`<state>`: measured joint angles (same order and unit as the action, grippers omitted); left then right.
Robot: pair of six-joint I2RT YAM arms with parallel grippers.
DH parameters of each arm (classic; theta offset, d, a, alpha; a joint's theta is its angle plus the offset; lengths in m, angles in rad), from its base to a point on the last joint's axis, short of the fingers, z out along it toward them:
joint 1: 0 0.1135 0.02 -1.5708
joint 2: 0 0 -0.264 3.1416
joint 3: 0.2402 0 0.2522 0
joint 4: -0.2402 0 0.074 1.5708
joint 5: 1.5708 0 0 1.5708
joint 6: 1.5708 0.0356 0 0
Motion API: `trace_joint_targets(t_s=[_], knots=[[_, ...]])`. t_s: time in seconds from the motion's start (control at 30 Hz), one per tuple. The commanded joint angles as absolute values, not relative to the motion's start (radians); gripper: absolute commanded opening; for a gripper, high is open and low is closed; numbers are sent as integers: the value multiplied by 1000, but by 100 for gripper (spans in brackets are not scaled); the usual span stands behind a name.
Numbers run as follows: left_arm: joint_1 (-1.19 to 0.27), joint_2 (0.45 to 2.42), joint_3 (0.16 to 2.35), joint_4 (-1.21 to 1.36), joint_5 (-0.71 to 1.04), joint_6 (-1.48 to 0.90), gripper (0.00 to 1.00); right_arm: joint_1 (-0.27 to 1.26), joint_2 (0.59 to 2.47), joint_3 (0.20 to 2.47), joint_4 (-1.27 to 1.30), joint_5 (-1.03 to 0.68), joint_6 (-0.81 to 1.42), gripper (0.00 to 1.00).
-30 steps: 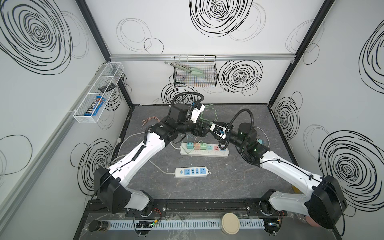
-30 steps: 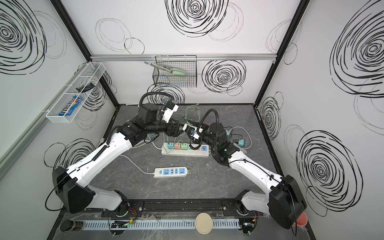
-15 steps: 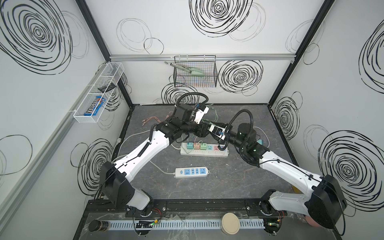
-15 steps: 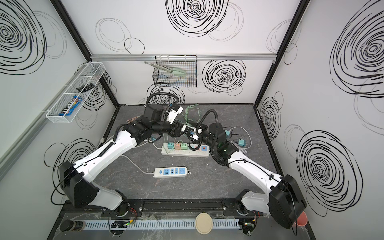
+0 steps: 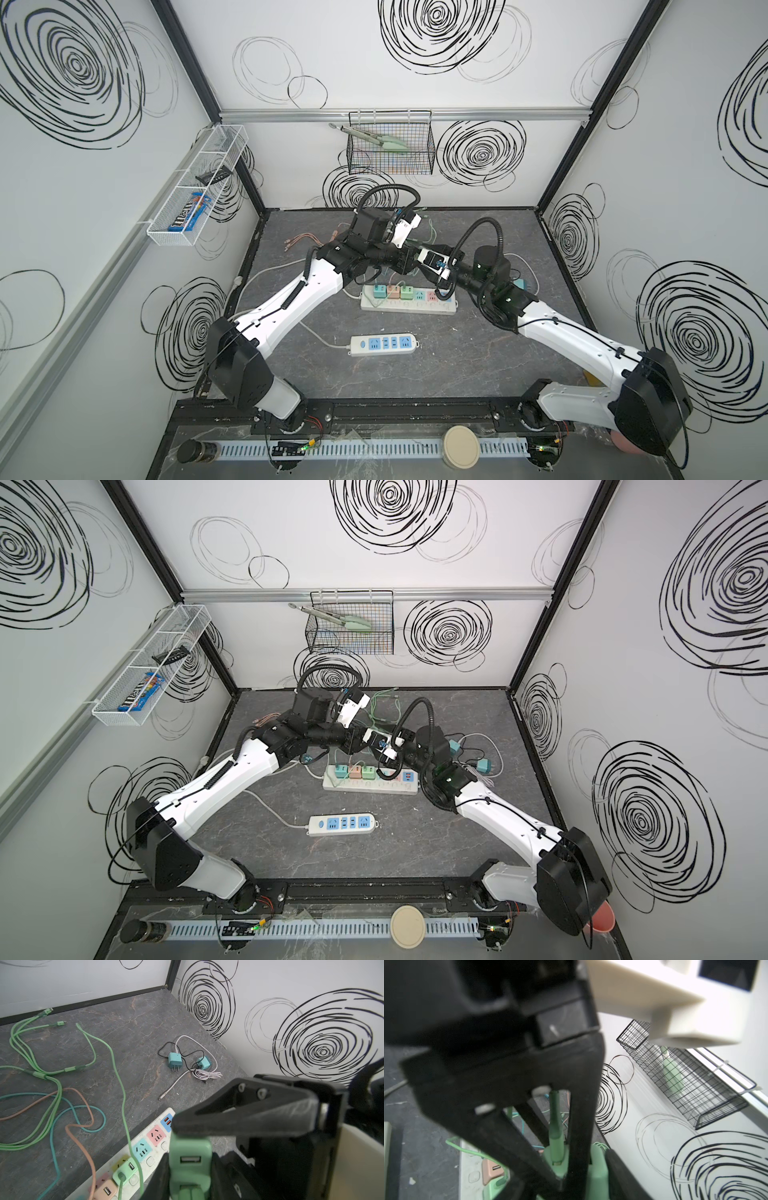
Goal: Insert the plug
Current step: 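Close the left gripper on the green charger while the right gripper releases it, then raise the green charger with the left gripper while the right gripper withdraws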
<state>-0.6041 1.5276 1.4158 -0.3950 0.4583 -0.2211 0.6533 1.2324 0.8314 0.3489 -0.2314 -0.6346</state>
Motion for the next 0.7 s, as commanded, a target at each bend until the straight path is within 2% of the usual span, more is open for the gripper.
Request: trace_joint_targets(t_s=[0.0, 0.07, 0.13, 0.27, 0.37, 0.47, 0.57, 0.67], knots=[[-602, 1535, 1436, -359, 420, -209, 0, 651, 1225, 863, 345, -238, -593, 71], [-592, 1532, 1434, -349, 402, -198, 0, 643, 1212, 854, 365, -215, -549, 78], [-579, 1531, 1436, -342, 376, -191, 0, 640, 1196, 833, 423, -141, -485, 98], [-542, 1529, 1446, -310, 326, -189, 0, 632, 1162, 820, 485, 48, -284, 97], [-504, 1528, 1463, -258, 257, -208, 0, 610, 1141, 837, 413, 132, -119, 97], [-436, 1524, 1472, -167, 177, -293, 0, 585, 1117, 813, 391, 215, -46, 97], [-357, 1522, 1482, -56, 126, -388, 0, 528, 1087, 789, 370, 234, 45, 97], [-331, 1531, 1516, 61, 31, -377, 0, 444, 1050, 768, 354, 175, 167, 97]])
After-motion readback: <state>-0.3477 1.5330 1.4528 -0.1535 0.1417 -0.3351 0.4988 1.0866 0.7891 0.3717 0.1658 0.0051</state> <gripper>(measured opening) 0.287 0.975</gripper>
